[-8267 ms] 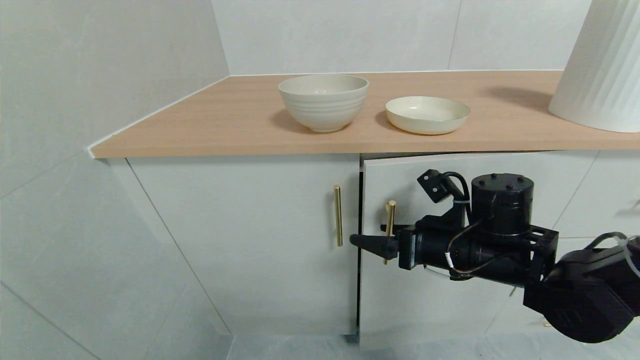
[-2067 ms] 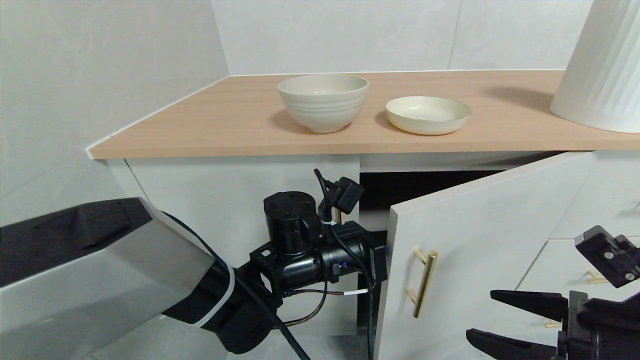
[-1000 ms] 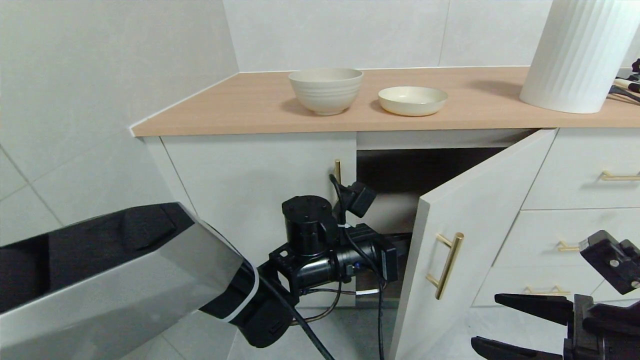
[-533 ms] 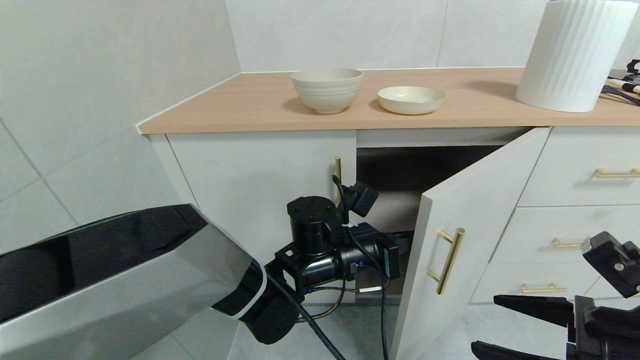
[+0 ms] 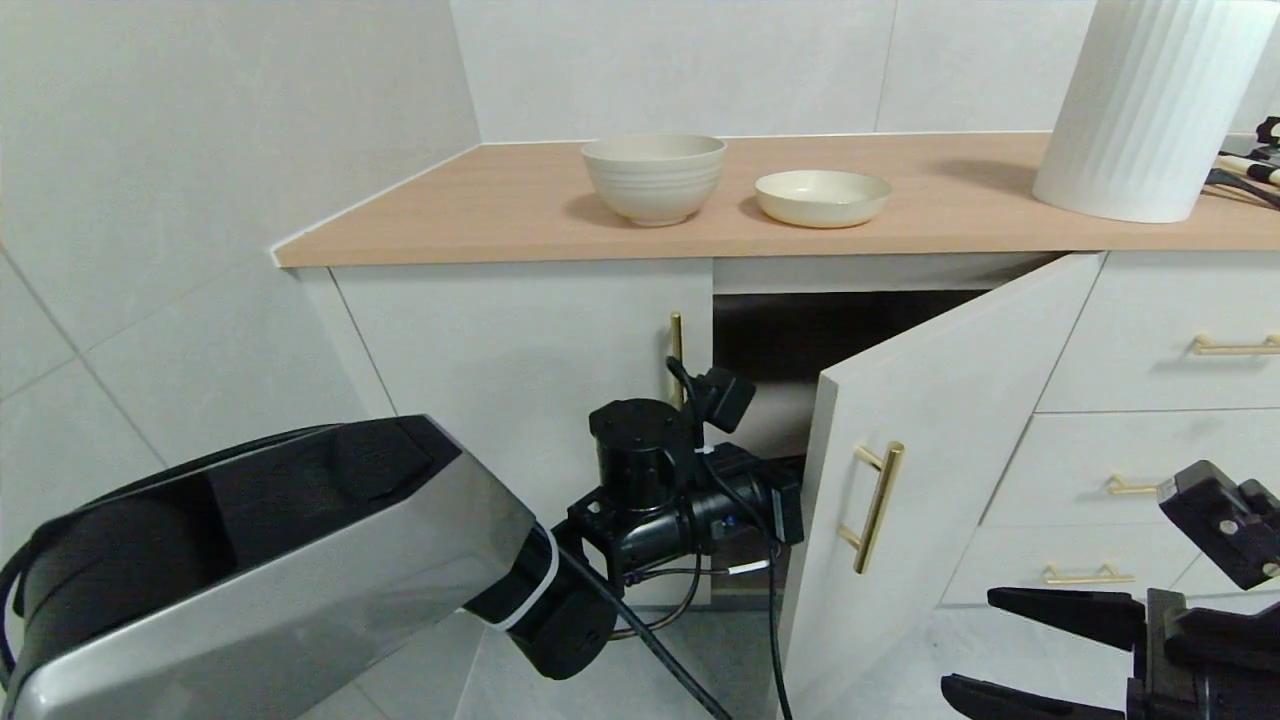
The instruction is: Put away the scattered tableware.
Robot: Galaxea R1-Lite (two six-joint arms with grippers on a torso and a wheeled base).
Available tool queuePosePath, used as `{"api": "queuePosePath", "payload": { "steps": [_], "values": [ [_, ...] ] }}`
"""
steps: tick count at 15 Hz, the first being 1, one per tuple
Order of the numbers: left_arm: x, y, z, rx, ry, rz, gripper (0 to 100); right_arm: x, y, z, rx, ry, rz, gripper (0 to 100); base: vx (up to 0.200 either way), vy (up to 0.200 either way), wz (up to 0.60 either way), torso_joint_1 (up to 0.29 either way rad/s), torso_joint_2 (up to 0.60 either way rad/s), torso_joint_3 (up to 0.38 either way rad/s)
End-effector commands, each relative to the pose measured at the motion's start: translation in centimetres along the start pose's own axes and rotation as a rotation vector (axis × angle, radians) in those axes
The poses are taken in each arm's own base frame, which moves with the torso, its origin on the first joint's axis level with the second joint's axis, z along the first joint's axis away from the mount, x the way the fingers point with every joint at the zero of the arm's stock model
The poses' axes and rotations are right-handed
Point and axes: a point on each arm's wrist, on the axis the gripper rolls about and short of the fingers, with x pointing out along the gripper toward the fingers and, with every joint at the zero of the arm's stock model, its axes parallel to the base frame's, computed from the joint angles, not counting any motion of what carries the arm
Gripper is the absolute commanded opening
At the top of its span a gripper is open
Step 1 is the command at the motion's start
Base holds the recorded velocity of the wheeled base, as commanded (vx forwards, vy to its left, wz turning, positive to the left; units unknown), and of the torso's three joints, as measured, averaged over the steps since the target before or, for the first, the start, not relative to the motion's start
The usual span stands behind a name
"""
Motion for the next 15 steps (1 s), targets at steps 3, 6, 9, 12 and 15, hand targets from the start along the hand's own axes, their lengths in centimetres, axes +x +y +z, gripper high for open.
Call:
{"api": "queuePosePath", "payload": {
  "steps": [3,6,9,12,15],
  "values": [
    [0.8,-2.3,0.0,0.005,0.01,-0.053,0,-0.7,0.8,0.1,-0.02,-0.019,0.071,100,0.0,0.0,0.0,0.0,0.0,0.0],
    [2.1,-5.7,0.3,0.007,0.034,-0.126,0,-1.7,1.9,-0.1,-0.047,-0.025,0.159,100,0.0,0.0,0.0,0.0,0.0,0.0],
    [3.6,-10.8,-1.1,0.012,0.084,-0.241,0,-3.5,2.9,-0.2,-0.081,-0.067,0.285,100,0.0,0.0,0.0,0.0,0.0,0.0],
    [3.6,-14.2,-1.7,0.017,0.104,-0.319,0,-5.0,3.3,0.1,-0.103,-0.114,0.376,100,0.0,0.0,0.0,0.0,0.0,0.0],
    [3.5,-10.7,-1.3,0.007,0.102,-0.238,0,-5.4,3.3,0.2,-0.11,-0.136,0.384,100,0.0,0.0,0.0,0.0,0.0,0.0]
  ]
}}
